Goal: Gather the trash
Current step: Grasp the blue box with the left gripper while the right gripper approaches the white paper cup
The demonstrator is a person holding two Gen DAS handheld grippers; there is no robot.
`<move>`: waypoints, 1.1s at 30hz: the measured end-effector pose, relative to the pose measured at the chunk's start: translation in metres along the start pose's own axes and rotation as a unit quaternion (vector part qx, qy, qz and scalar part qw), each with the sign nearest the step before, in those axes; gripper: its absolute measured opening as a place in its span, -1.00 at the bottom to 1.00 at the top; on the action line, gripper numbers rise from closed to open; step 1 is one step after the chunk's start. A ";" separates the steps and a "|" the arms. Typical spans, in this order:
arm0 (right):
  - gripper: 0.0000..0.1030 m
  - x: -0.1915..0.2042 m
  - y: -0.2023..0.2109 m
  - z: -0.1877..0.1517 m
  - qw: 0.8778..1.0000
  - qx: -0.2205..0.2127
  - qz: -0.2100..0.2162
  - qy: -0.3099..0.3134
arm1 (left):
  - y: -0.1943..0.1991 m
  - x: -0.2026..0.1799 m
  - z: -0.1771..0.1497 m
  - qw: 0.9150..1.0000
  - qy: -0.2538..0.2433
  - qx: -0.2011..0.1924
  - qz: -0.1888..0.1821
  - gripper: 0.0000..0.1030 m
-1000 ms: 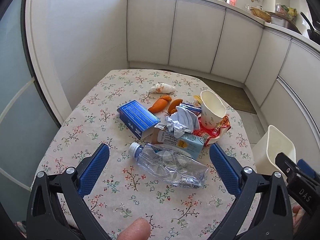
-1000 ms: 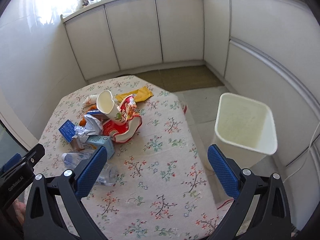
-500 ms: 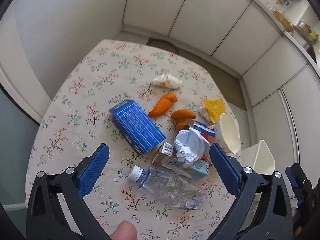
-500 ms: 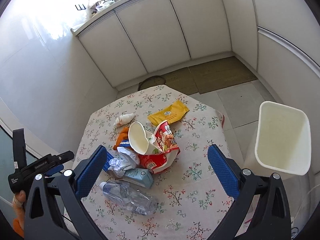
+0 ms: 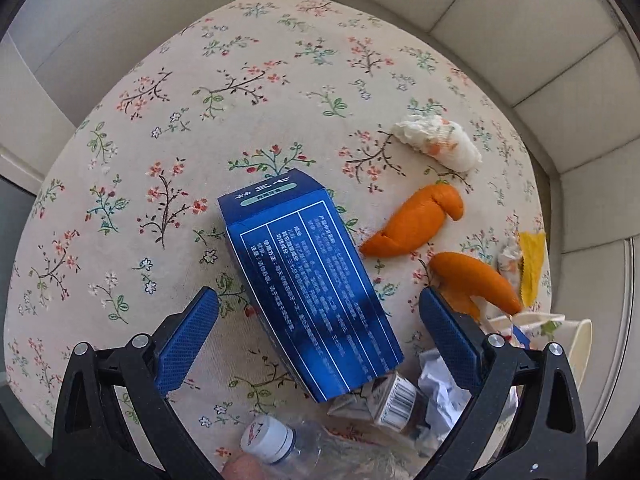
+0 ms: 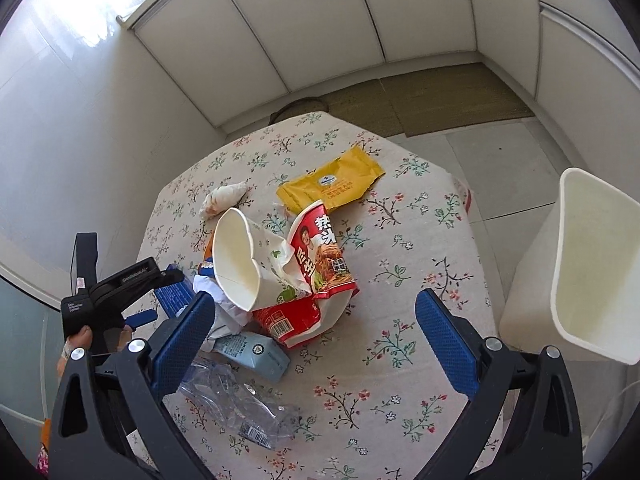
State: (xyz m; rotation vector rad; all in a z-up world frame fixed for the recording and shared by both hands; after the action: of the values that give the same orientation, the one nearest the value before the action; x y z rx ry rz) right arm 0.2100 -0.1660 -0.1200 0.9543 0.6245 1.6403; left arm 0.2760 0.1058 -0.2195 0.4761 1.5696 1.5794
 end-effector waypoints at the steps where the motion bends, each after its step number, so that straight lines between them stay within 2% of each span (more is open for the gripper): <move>1: 0.89 0.001 -0.004 0.001 1.000 0.002 0.002 0.004 | -0.005 -0.001 -0.001 1.000 0.002 0.008 0.000 0.87; 3: 0.89 0.006 -0.011 0.006 1.000 0.004 0.005 0.014 | -0.012 -0.001 -0.004 1.000 -0.001 0.018 0.012 0.86; 5: 0.89 0.008 -0.015 0.011 1.000 0.002 -0.007 0.028 | -0.013 0.002 -0.003 1.000 0.005 0.009 0.019 0.79; 6: 0.89 0.011 -0.017 0.015 0.999 -0.001 -0.017 0.041 | -0.013 0.003 -0.003 1.000 0.010 0.009 0.012 0.53; 7: 0.89 0.013 -0.018 0.017 0.998 -0.003 -0.024 0.052 | -0.014 0.003 -0.004 1.000 0.014 0.016 0.005 0.38; 13: 0.89 0.033 -0.030 0.030 0.991 -0.002 -0.057 0.121 | -0.003 0.009 -0.006 0.999 0.009 0.029 -0.017 0.17; 16: 0.89 0.038 -0.038 0.032 0.990 0.006 -0.059 0.130 | 0.014 0.010 -0.007 0.999 0.004 0.021 -0.032 0.13; 20: 0.89 0.043 -0.044 0.033 0.990 0.013 -0.047 0.132 | 0.052 0.010 -0.005 0.998 -0.014 -0.019 -0.051 0.12; 25: 0.89 0.040 -0.046 0.042 0.985 0.011 -0.076 0.154 | 0.094 0.005 -0.008 0.994 -0.036 -0.062 -0.079 0.12; 31: 0.89 0.009 -0.050 0.051 0.990 0.018 -0.060 0.129 | 0.107 0.003 -0.012 0.991 -0.064 -0.076 -0.089 0.12; 33: 0.89 -0.003 -0.055 0.050 0.993 0.023 -0.040 0.110 | 0.104 0.004 -0.012 0.992 -0.063 -0.070 -0.089 0.12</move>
State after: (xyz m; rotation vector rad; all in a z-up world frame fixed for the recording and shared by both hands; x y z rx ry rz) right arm 0.2819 -0.1571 -0.1379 0.7764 0.8436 1.6781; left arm 0.2341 0.1153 -0.1239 0.3431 1.3565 1.4814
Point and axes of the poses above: each gripper's, at about its wrist camera, not at the fingertips, and y roughly against the way its jaws point, x to its left, z to its top, the point moved 9 cm from there along -y, roughly the way its jaws point, and after that the axes turned 13 degrees about y, right-handed, at the moved point
